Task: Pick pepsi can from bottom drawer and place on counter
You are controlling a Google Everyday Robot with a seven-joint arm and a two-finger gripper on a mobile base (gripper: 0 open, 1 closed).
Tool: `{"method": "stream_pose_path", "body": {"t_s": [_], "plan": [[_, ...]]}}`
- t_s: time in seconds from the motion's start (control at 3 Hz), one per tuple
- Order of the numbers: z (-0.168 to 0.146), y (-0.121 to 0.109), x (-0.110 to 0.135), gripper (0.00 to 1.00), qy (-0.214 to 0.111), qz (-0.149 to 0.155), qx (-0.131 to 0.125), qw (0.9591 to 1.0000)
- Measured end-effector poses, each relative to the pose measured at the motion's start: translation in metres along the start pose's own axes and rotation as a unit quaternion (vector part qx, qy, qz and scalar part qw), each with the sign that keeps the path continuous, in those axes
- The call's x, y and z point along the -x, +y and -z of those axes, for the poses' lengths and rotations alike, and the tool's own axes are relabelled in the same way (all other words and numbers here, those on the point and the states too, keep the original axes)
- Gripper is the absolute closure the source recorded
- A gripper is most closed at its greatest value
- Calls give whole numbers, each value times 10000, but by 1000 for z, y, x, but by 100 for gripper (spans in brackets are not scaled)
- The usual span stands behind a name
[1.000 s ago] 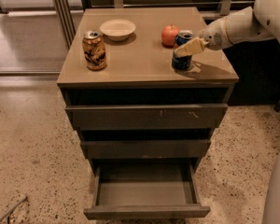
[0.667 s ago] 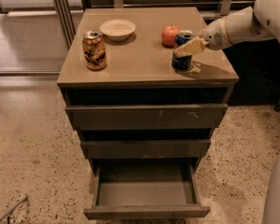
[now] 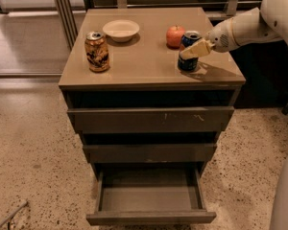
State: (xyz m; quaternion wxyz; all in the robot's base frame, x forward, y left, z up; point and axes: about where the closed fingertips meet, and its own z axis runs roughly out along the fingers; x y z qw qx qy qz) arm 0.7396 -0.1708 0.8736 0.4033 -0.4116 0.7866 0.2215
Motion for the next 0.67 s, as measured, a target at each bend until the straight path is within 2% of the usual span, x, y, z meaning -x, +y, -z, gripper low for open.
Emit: {"method": "stream_pose_path", "body": {"t_s": [0.33, 0.67], "plan": [[0, 0, 0, 0, 0, 0, 1, 10000], [0, 0, 0, 0, 0, 0, 1, 10000]]}}
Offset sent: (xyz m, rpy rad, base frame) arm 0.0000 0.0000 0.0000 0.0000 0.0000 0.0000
